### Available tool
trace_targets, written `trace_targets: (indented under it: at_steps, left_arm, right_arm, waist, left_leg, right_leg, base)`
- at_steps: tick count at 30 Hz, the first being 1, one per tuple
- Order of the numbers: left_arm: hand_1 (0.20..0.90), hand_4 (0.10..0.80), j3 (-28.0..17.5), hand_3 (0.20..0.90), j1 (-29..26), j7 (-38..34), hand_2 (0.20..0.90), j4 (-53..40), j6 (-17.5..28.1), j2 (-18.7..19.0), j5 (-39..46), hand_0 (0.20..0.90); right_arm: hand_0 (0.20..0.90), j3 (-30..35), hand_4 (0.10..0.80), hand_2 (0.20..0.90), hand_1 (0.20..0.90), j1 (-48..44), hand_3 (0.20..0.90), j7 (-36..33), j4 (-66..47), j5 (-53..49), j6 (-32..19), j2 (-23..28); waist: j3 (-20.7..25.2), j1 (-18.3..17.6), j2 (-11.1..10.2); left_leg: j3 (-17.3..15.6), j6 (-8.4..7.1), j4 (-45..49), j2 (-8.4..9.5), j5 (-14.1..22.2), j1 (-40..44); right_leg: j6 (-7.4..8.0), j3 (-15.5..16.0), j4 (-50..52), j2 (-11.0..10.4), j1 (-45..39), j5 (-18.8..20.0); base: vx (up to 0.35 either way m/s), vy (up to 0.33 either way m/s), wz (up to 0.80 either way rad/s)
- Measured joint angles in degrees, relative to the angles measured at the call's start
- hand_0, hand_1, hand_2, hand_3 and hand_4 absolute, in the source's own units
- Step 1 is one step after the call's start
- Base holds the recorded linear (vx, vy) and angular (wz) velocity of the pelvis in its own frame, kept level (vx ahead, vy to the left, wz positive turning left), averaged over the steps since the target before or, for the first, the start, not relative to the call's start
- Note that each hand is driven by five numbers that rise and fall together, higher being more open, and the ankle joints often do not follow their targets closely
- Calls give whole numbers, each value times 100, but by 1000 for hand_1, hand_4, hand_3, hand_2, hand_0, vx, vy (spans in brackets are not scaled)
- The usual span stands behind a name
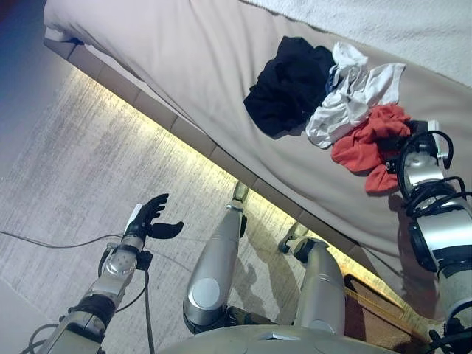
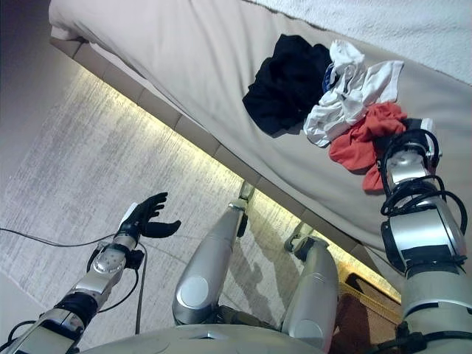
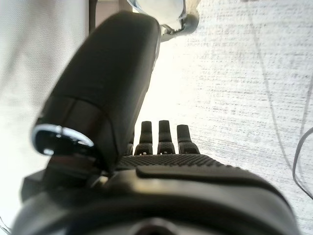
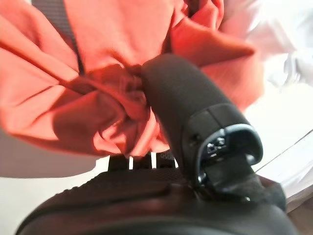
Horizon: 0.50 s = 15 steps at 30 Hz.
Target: Pick up the clothes from the bed and place them into the basket
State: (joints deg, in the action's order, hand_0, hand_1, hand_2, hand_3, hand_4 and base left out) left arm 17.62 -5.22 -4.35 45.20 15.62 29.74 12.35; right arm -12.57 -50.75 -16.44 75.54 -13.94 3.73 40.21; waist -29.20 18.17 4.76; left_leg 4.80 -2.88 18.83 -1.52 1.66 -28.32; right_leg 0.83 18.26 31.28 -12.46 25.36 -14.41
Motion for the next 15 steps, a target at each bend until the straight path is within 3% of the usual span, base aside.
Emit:
trace_targets:
  at_steps: [2, 3, 5, 8, 9, 11, 15]
  left_arm:
    - [900, 800, 0, 900, 76, 1, 900, 88, 88, -17, -8, 900]
    - [900, 800, 0, 900, 108, 0, 900, 176, 140, -31, -11, 900]
    - [900, 800, -238, 900, 236, -33, 900, 408, 254, -197, -55, 900]
    - [900, 800, -280, 900, 454, -56, 900, 640, 364, -307, -71, 900]
    - [900, 800, -418, 900, 584, -106, 900, 801, 433, -458, -129, 900]
    - [900, 800, -499, 900, 817, -276, 900, 900, 462, -643, -258, 900]
    - [900, 800, -494, 900, 1040, -403, 900, 1021, 469, -819, -696, 900]
  right_arm:
    - [300, 347, 100, 300, 300, 199, 200, -10, -2, -384, -137, -12]
    - [300, 512, 100, 300, 300, 329, 200, -6, -3, -674, -243, -12]
    - [300, 1078, 100, 300, 300, 722, 200, 106, -115, -1429, -519, -52]
    - [300, 1439, 100, 300, 300, 1290, 200, 316, -425, -2190, -987, -200]
    - [300, 1709, 100, 300, 300, 1759, 200, 410, -1015, -2482, -1262, -446]
    - [300, 1767, 100, 300, 300, 2581, 200, 542, -1871, -2916, -1638, -951]
    - [300, 1756, 100, 300, 300, 3598, 200, 786, -2419, -3386, -1832, -1929]
  waist:
    - [41, -6, 60]
    - [72, -10, 95]
    - [139, -90, 150]
    - [535, -174, 109]
    - [656, -312, 98]
    - [914, -462, -56]
    - [1373, -731, -463]
  left_leg:
    - [-46, 0, -168, -51, 0, 165]
    - [-59, -66, -239, -57, -53, 268]
    - [-146, -69, -392, -68, -58, 582]
    - [-279, -66, -560, -96, -102, 686]
    - [-408, -26, -654, -140, -253, 893]
    - [-513, -8, -851, -133, -383, 1189]
    - [-682, 79, -1230, -124, -493, 1716]
  right_leg:
    - [0, -5, -253, 90, -186, 2]
    - [-101, -12, -376, 120, -288, 68]
    - [-99, -17, -634, 134, -633, 69]
    - [27, -28, -968, 177, -795, 187]
    - [79, -56, -1235, 215, -1039, 401]
    - [141, -79, -1550, 225, -1352, 597]
    - [275, -149, -2267, 331, -1936, 1022]
  base:
    - [35, 57, -13]
    - [28, 122, -14]
    - [47, 100, -10]
    - [44, 83, -11]
    - [61, 114, -19]
    - [55, 76, -20]
    - [58, 60, -15]
